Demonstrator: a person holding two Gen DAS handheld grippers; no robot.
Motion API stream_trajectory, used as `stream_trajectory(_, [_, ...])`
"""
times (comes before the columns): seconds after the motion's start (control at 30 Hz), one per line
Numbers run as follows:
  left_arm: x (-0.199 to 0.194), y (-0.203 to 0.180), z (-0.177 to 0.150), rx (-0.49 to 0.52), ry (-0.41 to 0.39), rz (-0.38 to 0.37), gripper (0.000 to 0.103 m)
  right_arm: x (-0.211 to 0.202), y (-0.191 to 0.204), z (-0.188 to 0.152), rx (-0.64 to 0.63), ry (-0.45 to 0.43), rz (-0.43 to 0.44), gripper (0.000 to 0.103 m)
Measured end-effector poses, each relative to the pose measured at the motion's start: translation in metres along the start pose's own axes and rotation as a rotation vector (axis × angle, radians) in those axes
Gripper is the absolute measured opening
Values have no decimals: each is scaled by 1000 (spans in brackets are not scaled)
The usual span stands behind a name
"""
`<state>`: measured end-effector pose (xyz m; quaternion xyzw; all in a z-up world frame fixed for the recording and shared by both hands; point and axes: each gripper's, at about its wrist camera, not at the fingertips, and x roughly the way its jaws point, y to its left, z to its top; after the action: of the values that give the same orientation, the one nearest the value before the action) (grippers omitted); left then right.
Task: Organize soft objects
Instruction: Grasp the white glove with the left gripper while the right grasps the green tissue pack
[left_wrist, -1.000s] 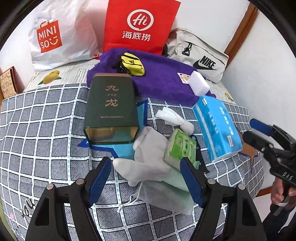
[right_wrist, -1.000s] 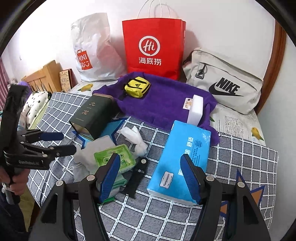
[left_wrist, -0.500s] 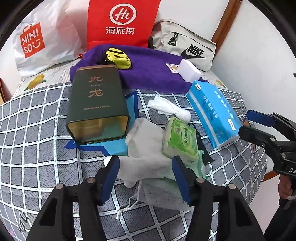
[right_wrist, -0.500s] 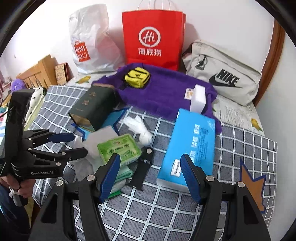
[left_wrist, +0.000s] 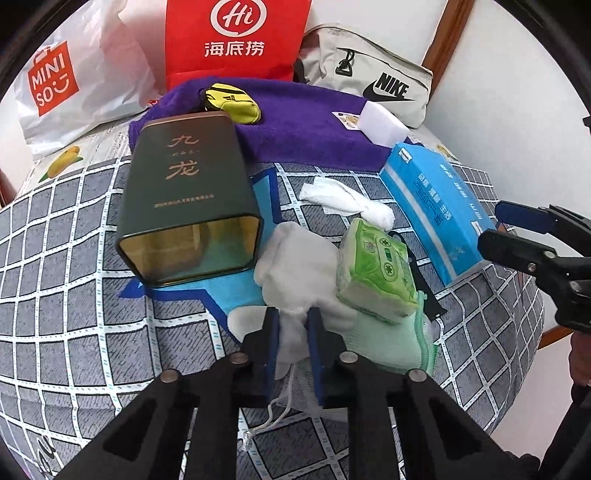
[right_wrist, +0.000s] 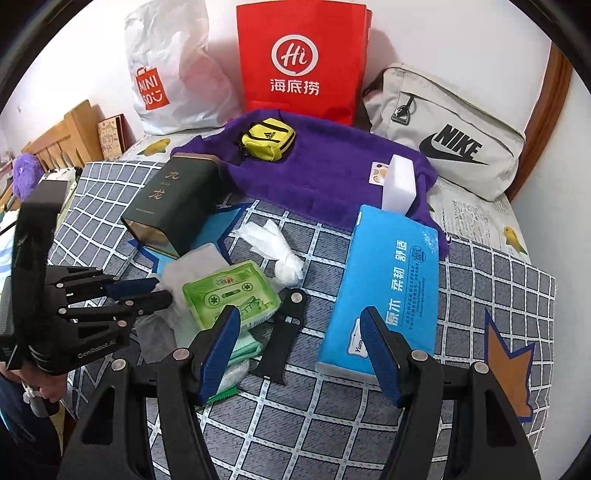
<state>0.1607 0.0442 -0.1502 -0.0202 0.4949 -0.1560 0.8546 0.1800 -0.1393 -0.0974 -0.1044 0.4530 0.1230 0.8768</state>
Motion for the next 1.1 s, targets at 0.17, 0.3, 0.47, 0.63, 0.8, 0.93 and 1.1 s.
stream_trajectory(0.17, [-18, 10, -6, -27, -22, -37, 11, 6, 3, -1, -13, 14, 2, 67])
stream_trajectory(0.3, [-23, 20, -9, -59, -23, -37, 11, 9, 3, -1, -14, 16, 16, 67])
stream_trajectory(0.47, [-16, 22, -5, -87, -6, -72, 11, 11, 2, -5, -16, 17, 27, 67])
stream_trajectory(0.63, [-14, 16, 5, -93, -2, -104, 29, 13, 2, -10, -23, 21, 54, 67])
stream_trajectory(0.8, [-2, 7, 14, -93, 8, -115, 58, 13, 3, -11, -31, 20, 78, 67])
stream_trajectory(0.93, [14, -2, 19, -64, 21, -42, 55, 11, 2, -11, -31, 16, 89, 67])
stream_trajectory(1.1, [14, -7, 16, -16, 23, -43, 14, 9, 0, -11, -28, 9, 87, 67])
